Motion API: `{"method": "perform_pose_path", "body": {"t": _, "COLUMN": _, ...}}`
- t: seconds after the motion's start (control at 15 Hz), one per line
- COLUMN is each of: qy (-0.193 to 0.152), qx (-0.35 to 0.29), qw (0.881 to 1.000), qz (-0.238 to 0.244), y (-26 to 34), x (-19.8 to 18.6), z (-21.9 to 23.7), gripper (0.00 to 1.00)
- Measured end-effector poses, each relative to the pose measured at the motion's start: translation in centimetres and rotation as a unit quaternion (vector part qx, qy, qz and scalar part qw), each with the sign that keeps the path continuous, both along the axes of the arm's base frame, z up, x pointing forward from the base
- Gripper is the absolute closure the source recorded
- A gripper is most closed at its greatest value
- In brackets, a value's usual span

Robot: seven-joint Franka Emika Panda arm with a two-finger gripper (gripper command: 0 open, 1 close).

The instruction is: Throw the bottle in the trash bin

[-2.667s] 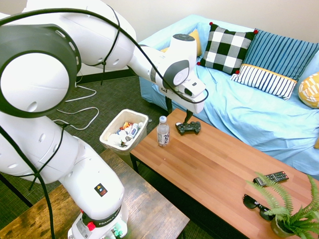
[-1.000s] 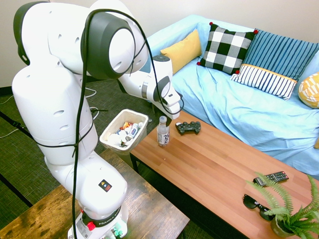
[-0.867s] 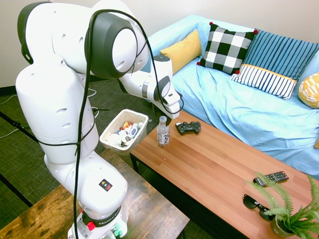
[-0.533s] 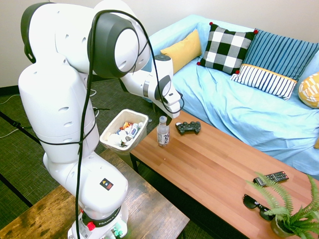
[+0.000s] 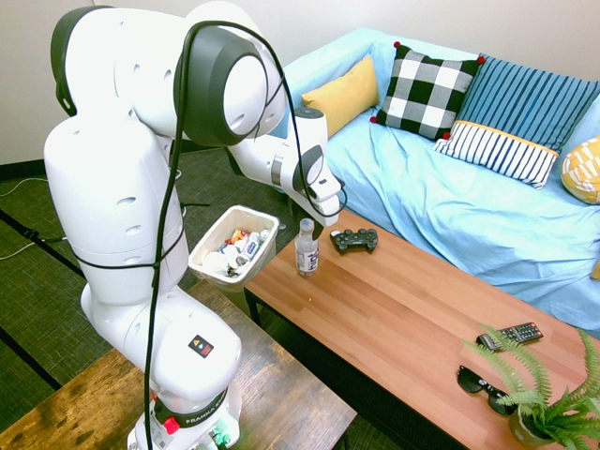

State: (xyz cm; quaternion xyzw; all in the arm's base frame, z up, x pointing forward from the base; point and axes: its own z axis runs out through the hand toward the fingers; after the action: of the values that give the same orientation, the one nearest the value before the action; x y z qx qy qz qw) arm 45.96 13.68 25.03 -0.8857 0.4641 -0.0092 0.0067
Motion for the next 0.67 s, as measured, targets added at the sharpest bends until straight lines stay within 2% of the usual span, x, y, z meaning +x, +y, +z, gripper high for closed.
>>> {"method": "perform_pose_path", "body": {"t": 0.67, "qy": 0.000, "qx": -0.001, "qw": 1.000, "qz": -0.009, "y": -0.83, "x": 0.34, "z": 0.21, "gripper": 1.00}}
